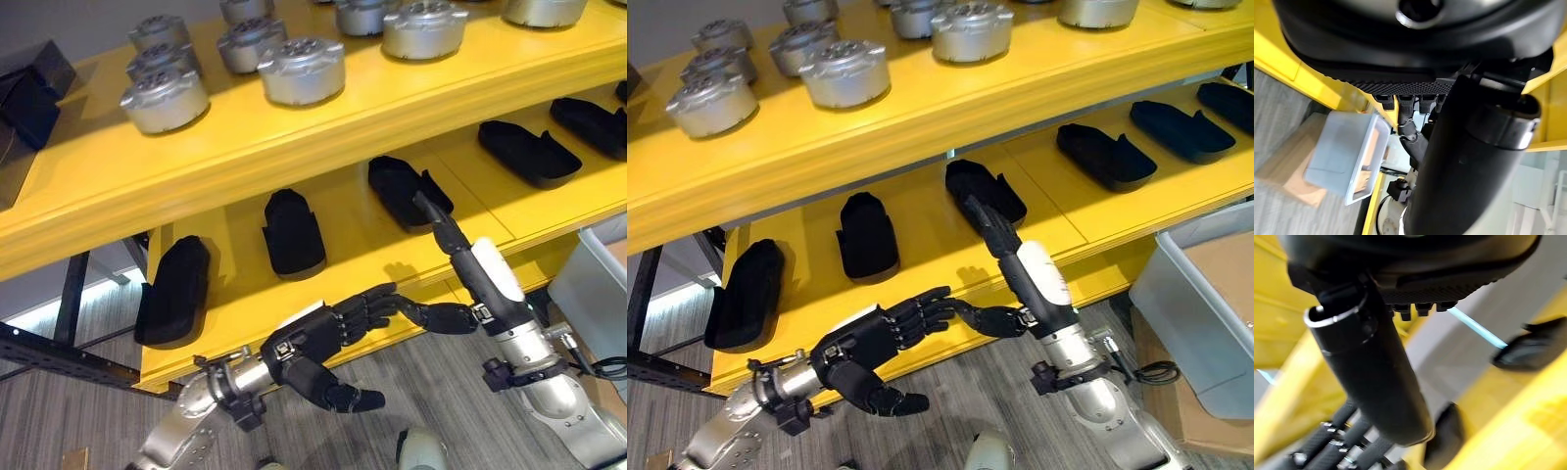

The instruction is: Move parts from the plastic box to the shelf.

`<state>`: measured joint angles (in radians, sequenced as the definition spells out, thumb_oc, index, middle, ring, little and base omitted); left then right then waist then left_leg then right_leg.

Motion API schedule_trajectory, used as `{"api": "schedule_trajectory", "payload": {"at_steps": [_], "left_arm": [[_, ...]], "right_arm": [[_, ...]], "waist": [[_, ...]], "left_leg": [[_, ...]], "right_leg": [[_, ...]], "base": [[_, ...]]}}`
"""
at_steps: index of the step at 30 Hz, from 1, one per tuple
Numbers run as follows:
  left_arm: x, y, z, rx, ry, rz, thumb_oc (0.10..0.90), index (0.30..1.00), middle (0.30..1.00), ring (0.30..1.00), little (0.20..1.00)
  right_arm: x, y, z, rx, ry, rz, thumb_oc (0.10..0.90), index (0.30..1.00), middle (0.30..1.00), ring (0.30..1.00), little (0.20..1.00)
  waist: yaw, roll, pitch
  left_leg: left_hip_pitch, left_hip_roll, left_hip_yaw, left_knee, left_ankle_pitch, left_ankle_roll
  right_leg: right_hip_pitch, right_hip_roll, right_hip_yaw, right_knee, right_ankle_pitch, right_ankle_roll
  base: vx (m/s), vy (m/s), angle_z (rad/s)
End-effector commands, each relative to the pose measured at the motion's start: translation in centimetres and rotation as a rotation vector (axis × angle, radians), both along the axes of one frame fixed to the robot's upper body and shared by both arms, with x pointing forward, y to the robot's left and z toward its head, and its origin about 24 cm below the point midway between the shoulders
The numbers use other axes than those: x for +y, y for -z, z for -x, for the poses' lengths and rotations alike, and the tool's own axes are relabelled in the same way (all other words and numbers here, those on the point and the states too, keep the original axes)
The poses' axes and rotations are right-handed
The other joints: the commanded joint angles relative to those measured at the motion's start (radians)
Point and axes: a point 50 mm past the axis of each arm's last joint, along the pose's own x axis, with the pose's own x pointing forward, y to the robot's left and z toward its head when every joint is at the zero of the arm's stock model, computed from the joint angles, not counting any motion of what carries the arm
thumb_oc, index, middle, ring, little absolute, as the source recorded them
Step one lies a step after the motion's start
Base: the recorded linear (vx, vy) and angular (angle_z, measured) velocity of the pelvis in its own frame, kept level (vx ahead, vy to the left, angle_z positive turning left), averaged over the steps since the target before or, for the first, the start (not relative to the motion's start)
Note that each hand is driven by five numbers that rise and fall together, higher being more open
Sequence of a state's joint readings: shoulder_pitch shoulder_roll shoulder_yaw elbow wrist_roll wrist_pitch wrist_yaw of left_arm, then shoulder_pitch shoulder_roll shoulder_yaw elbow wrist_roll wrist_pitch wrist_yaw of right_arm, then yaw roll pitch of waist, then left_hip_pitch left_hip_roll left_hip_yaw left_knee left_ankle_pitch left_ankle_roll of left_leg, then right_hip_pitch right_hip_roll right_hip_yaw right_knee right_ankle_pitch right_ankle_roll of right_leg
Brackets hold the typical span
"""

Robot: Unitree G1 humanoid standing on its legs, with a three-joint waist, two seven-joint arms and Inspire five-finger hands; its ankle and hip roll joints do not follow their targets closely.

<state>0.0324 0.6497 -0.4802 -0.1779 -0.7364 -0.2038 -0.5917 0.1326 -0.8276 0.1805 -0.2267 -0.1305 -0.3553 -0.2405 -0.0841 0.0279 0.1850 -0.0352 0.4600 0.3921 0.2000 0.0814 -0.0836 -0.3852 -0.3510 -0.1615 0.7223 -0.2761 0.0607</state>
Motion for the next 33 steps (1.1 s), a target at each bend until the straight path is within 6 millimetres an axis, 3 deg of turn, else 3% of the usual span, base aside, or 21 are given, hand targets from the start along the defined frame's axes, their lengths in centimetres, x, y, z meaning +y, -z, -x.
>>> {"api": "schedule_trajectory", "payload": {"at_steps": [1, 2, 3, 5, 6, 7, 10, 11, 13, 14, 16, 17, 18, 19, 20, 21, 22, 23, 28, 33], "left_arm": [[0.9, -5.3, -0.4, -0.272, -0.062, 0.146, 0.9, 1.0, 1.0, 1.0, 1.0], [1.1, -5.0, -0.3, -0.266, -0.056, 0.132, 0.9, 1.0, 1.0, 1.0, 1.0], [1.1, -4.9, -0.2, -0.264, -0.055, 0.129, 0.9, 1.0, 1.0, 1.0, 1.0], [1.0, -4.8, -0.1, -0.266, -0.034, 0.106, 0.9, 1.0, 1.0, 1.0, 1.0], [0.9, -4.8, -0.1, -0.27, -0.031, 0.1, 0.9, 1.0, 1.0, 1.0, 1.0], [0.8, -4.9, -0.1, -0.29, -0.02, 0.077, 0.9, 1.0, 1.0, 1.0, 1.0], [0.9, -4.9, -0.3, -0.281, -0.001, 0.085, 0.9, 1.0, 1.0, 1.0, 1.0], [0.9, -4.9, -0.4, -0.293, -0.002, 0.078, 0.9, 1.0, 1.0, 1.0, 1.0], [0.7, -4.9, -0.3, -0.292, 0.004, 0.081, 0.9, 1.0, 1.0, 1.0, 1.0], [0.8, -5.0, -0.2, -0.293, 0.016, 0.073, 0.9, 1.0, 1.0, 1.0, 1.0], [0.8, -5.0, -0.1, -0.305, 0.018, 0.052, 0.9, 1.0, 1.0, 1.0, 1.0], [0.5, -5.1, -0.3, -0.308, 0.026, 0.039, 0.9, 1.0, 1.0, 1.0, 1.0], [0.0, -5.3, -0.3, -0.308, 0.049, 0.042, 0.9, 1.0, 1.0, 1.0, 1.0], [-0.1, -5.4, -0.3, -0.307, 0.058, 0.045, 0.9, 1.0, 1.0, 1.0, 1.0], [-0.2, -5.5, -0.2, -0.304, 0.087, 0.05, 0.9, 1.0, 1.0, 1.0, 1.0], [-0.3, -5.6, 0.0, -0.301, 0.123, 0.058, 0.9, 1.0, 1.0, 1.0, 1.0], [-0.3, -5.7, 0.1, -0.302, 0.135, 0.059, 0.9, 1.0, 1.0, 1.0, 1.0], [-0.2, -5.7, 0.2, -0.297, 0.143, 0.062, 0.9, 1.0, 1.0, 1.0, 1.0], [1.1, -5.0, 0.4, -0.242, 0.063, 0.062, 0.9, 1.0, 1.0, 1.0, 1.0], [1.9, -4.7, 0.9, -0.205, 0.033, 0.063, 0.9, 1.0, 1.0, 1.0, 1.0]], "right_arm": [[2.8, -5.6, 0.4, -0.285, -0.213, -0.062, 0.9, 1.0, 1.0, 1.0, 1.0], [2.4, -5.4, 0.3, -0.272, -0.203, -0.055, 0.9, 1.0, 1.0, 1.0, 1.0], [2.3, -5.4, 0.3, -0.271, -0.202, -0.057, 0.9, 1.0, 1.0, 1.0, 1.0], [2.3, -5.1, 0.3, -0.271, -0.189, -0.09, 0.9, 1.0, 1.0, 1.0, 1.0], [2.4, -5.1, 0.3, -0.275, -0.187, -0.092, 0.9, 1.0, 1.0, 1.0, 1.0], [2.6, -5.1, 0.2, -0.289, -0.173, -0.092, 0.9, 1.0, 1.0, 1.0, 1.0], [3.0, -5.1, -0.1, -0.301, -0.138, -0.083, 0.9, 1.0, 1.0, 1.0, 1.0], [3.3, -5.1, -0.2, -0.305, -0.137, -0.077, 0.9, 1.0, 1.0, 1.0, 1.0], [3.7, -5.1, -0.4, -0.299, -0.152, -0.088, 0.9, 1.0, 1.0, 1.0, 1.0], [4.2, -5.2, -0.4, -0.304, -0.171, -0.109, 0.9, 1.0, 1.0, 1.0, 1.0], [4.6, -5.2, -0.4, -0.306, -0.174, -0.113, 0.9, 1.0, 1.0, 1.0, 1.0], [4.8, -5.2, -0.3, -0.325, -0.157, -0.114, 0.9, 1.0, 1.0, 1.0, 1.0], [5.2, -5.2, 0.0, -0.373, -0.125, -0.091, 0.9, 1.0, 1.0, 1.0, 1.0], [5.3, -5.1, 0.0, -0.383, -0.118, -0.075, 0.9, 1.0, 1.0, 1.0, 1.0], [5.2, -4.9, 0.2, -0.392, -0.094, -0.061, 0.9, 1.0, 1.0, 1.0, 1.0], [4.7, -4.5, 0.5, -0.397, -0.061, -0.06, 0.9, 1.0, 1.0, 1.0, 1.0], [4.4, -4.4, 0.6, -0.395, -0.055, -0.064, 0.9, 1.0, 1.0, 1.0, 1.0], [3.8, -4.3, 1.1, -0.385, -0.068, -0.071, 0.9, 1.0, 1.0, 1.0, 1.0], [3.6, -4.8, 1.0, -0.349, -0.138, -0.068, 0.9, 1.0, 1.0, 1.0, 1.0], [4.9, -5.3, 0.8, -0.363, -0.222, -0.054, 0.9, 1.0, 1.0, 1.0, 1.0]], "waist": [[-0.013, 0.01, 0.024], [-0.006, 0.017, 0.017], [-0.007, 0.012, 0.018], [0.02, 0.019, 0.022], [0.024, 0.02, 0.022], [0.042, 0.024, 0.018], [0.082, 0.02, 0.011], [0.097, 0.018, 0.009], [0.113, 0.011, 0.013], [0.132, 0.01, 0.015], [0.137, 0.008, 0.014], [0.136, -0.004, 0.013], [0.126, -0.022, 0.013], [0.122, -0.025, 0.012], [0.107, -0.03, 0.011], [0.066, -0.037, 0.007], [0.05, -0.035, 0.006], [0.018, -0.026, -0.002], [0.019, -0.012, -0.034], [0.04, -0.006, -0.039]], "left_leg": [[0.047, 0.067, 0.004, -0.033, 0.115, -0.087], [0.057, 0.045, 0.02, -0.041, 0.069, -0.097], [0.058, 0.035, 0.017, -0.035, 0.058, -0.097], [0.026, -0.03, -0.002, 0.005, -0.022, -0.069], [0.021, -0.041, -0.006, 0.013, -0.037, -0.065], [0.011, -0.084, -0.013, 0.035, -0.082, -0.051], [0.014, -0.187, -0.025, 0.07, -0.156, -0.008], [0.026, -0.208, -0.017, 0.071, -0.171, 0.007], [0.059, -0.23, 0.011, 0.058, -0.198, 0.024], [0.087, -0.236, 0.055, 0.035, -0.207, 0.032], [0.09, -0.242, 0.072, 0.035, -0.215, 0.037], [0.084, -0.255, 0.077, 0.045, -0.23, 0.047], [0.081, -0.278, 0.074, 0.045, -0.24, 0.057], [0.081, -0.284, 0.07, 0.04, -0.24, 0.059], [0.075, -0.3, 0.038, 0.03, -0.239, 0.064], [0.058, -0.321, -0.02, 0.0, -0.209, 0.078], [0.057, -0.324, -0.045, -0.011, -0.203, 0.078], [0.052, -0.316, -0.073, -0.03, -0.184, 0.065], [0.068, -0.307, -0.058, -0.072, -0.161, 0.044], [0.061, -0.294, -0.037, -0.051, -0.166, 0.03]], "right_leg": [[0.102, 0.047, -0.101, 0.017, -0.072, -0.013], [0.111, 0.008, -0.116, 0.036, -0.09, 0.009], [0.116, -0.005, -0.116, 0.042, -0.096, 0.016], [0.148, -0.051, -0.128, 0.027, -0.079, 0.047], [0.158, -0.056, -0.131, 0.016, -0.073, 0.053], [0.197, -0.067, -0.139, -0.046, -0.035, 0.074], [0.278, -0.16, -0.169, -0.195, 0.168, 0.114], [0.285, -0.197, -0.189, -0.232, 0.257, 0.119], [0.283, -0.248, -0.219, -0.262, 0.36, 0.144], [0.27, -0.256, -0.27, -0.271, 0.377, 0.147], [0.271, -0.23, -0.294, -0.285, 0.367, 0.142], [0.273, -0.188, -0.308, -0.309, 0.36, 0.138], [0.281, -0.102, -0.308, -0.355, 0.348, 0.13], [0.28, -0.08, -0.299, -0.364, 0.346, 0.129], [0.271, -0.029, -0.235, -0.38, 0.34, 0.129], [0.249, 0.061, -0.091, -0.416, 0.327, 0.113], [0.251, 0.096, -0.042, -0.429, 0.3, 0.11], [0.299, 0.149, 0.008, -0.477, 0.219, 0.082], [0.35, 0.157, -0.008, -0.548, 0.204, 0.066], [0.371, 0.171, -0.043, -0.565, 0.183, 0.044]], "base": [[-0.1, 0.715, 0.22], [-0.05, 0.496, 0.37], [-0.04, 0.763, 0.44], [-0.07, 0.668, 0.49], [-0.07, 0.679, 0.48], [-0.03, 0.561, 0.43], [0.01, 0.587, 0.49], [0.04, 0.443, 0.36], [0.03, 0.374, 0.03], [0.02, 0.348, -0.41], [0.01, 0.135, -0.54], [0.07, -0.044, -0.36], [0.09, -0.049, -0.14], [0.1, -0.058, 0.05], [0.05, -0.089, 0.38], [0.05, -0.103, 0.78], [0.06, -0.121, 1.69], [0.06, -0.062, 1.51], [0.12, -0.102, 0.53], [0.05, -0.113, -0.04]]}}
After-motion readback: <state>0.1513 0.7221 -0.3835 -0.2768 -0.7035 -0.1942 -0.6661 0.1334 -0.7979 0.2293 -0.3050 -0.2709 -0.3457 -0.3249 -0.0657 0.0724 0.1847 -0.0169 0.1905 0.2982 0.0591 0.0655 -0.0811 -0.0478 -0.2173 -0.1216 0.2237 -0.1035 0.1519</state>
